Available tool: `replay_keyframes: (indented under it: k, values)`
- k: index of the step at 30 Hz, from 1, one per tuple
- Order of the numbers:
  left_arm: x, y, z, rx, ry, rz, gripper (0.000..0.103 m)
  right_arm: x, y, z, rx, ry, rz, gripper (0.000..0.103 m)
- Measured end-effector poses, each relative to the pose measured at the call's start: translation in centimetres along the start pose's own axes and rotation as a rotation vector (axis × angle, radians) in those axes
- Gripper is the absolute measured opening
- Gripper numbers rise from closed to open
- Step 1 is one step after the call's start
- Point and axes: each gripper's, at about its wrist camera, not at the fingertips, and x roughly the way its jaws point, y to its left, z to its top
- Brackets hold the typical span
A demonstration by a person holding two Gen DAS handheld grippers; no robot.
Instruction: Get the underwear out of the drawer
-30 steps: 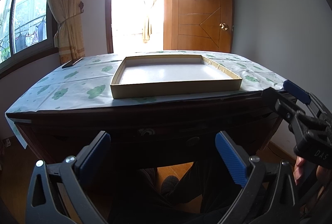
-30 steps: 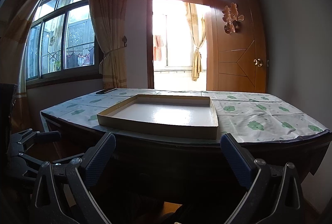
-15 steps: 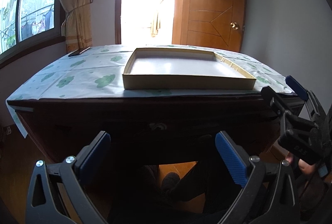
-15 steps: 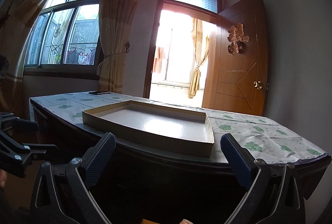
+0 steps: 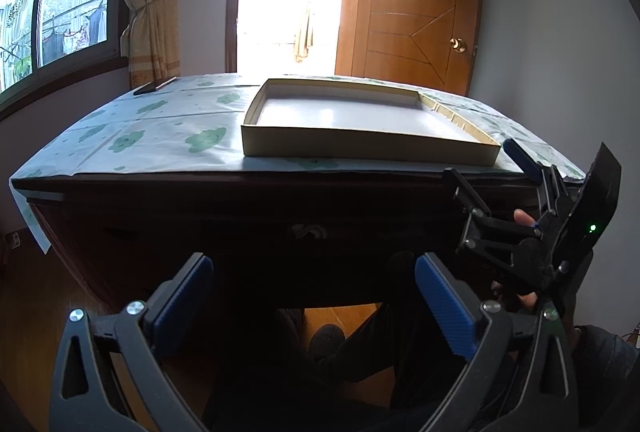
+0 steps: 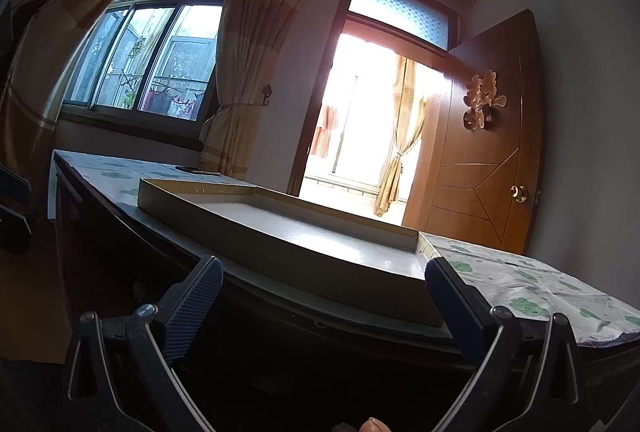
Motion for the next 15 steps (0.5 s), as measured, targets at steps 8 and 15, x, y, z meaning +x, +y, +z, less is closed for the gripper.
replay_keyframes:
  k: [8,15]
  values:
    - [-0.4,0.1,0.1,-0.004,-0.005,0.003,0.103,1.1,0.3,-1.7,-0.024,-0.009,0.016,0.102]
    - [-0.3,0.2,0.0,-0.005,-0.002,0.011,0.103,1.0,0.1,-2.4,-0.022,-0.039,0.034,0.102]
